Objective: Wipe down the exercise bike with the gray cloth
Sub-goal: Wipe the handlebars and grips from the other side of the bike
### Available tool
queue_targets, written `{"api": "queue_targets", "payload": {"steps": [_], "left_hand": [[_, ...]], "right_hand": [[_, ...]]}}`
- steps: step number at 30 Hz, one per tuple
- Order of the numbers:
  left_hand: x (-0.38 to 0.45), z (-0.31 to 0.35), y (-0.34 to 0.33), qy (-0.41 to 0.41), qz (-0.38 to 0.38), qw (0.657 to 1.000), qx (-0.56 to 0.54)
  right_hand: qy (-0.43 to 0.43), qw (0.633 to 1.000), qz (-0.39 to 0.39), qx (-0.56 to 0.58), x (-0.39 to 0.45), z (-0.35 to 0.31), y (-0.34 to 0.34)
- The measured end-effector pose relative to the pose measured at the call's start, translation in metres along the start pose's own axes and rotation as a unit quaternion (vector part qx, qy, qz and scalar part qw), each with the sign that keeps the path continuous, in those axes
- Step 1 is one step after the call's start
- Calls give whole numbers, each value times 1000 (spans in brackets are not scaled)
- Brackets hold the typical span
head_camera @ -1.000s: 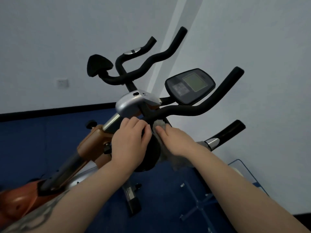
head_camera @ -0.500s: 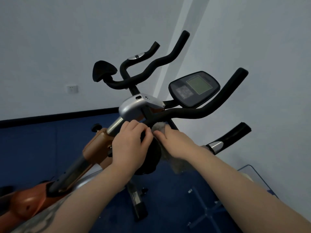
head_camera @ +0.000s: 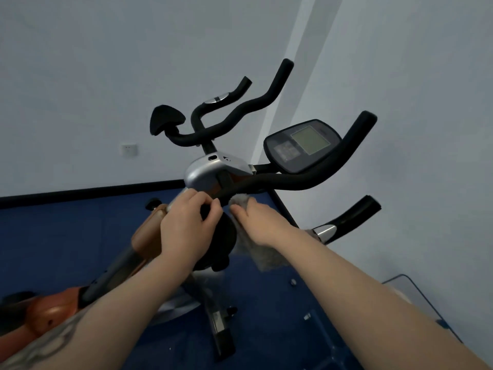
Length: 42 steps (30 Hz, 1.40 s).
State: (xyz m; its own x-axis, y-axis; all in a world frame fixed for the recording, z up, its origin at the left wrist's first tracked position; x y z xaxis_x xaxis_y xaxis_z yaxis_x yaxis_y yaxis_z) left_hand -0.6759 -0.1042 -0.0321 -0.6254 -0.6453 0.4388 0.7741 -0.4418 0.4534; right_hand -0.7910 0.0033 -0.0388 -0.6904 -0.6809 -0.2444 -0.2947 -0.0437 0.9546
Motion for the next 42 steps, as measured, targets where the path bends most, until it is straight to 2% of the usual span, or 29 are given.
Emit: {"api": "queue_targets", "payload": {"steps": [4,7,10,14,16,18,21,23,25,28,30,35,37,42], "left_hand": [[-1,-3,1,16,6,1000,-5],[0,-3,0,11,-1,1000,-11],[1,-1,-1,-9,-8,1000,-14],[1,5,0,-59,-1,998,-14],[0,11,2,-98,-5,995,-5],[-2,18,3,-145,-16,989,20],[-3,27,1,-200,-24,979,37],[-1,29,0,-212,-22,976,30],[-1,29,1,-214,-19,976,19],[-3,27,3,-209,-23,978,-6],[-2,27,2,-187,-45,981,-18],[0,23,1,-157,-79,983,-61],[0,21,0,-156,-79,982,-70],[3,20,-2,-160,-55,983,-75]], "right_hand": [[57,986,-13,-156,-26,12,-3],[77,973,-31,-215,-35,20,-5],[45,985,-40,-159,-20,12,-2],[16,1000,14,-21,-2,2,3],[11,1000,11,-13,-5,2,2],[24,995,10,-94,-17,5,1],[60,966,56,-246,-45,11,-1],[54,956,89,-274,-53,12,-3],[10,964,106,-244,-44,7,0],[-64,991,65,-102,-19,3,2],[-77,994,52,-51,-11,2,2],[-28,968,135,-207,-43,1,-1],[-10,963,128,-238,-46,3,-5],[-41,987,69,-139,-13,4,1]]}}
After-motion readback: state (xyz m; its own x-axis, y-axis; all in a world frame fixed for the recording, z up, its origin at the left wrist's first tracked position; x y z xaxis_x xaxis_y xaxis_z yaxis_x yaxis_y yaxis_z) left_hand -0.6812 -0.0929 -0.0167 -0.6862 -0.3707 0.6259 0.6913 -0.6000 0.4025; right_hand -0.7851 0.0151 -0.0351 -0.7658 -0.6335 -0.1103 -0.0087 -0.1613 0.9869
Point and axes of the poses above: each hand's wrist, its own x-axis towards the middle knuckle, its own y-axis out of the back of the hand, z = x × y, the point moved 7 cm from there along x, towards the middle knuckle, and after that the axes turned 9 degrees about -x, right-handed, at the moved point
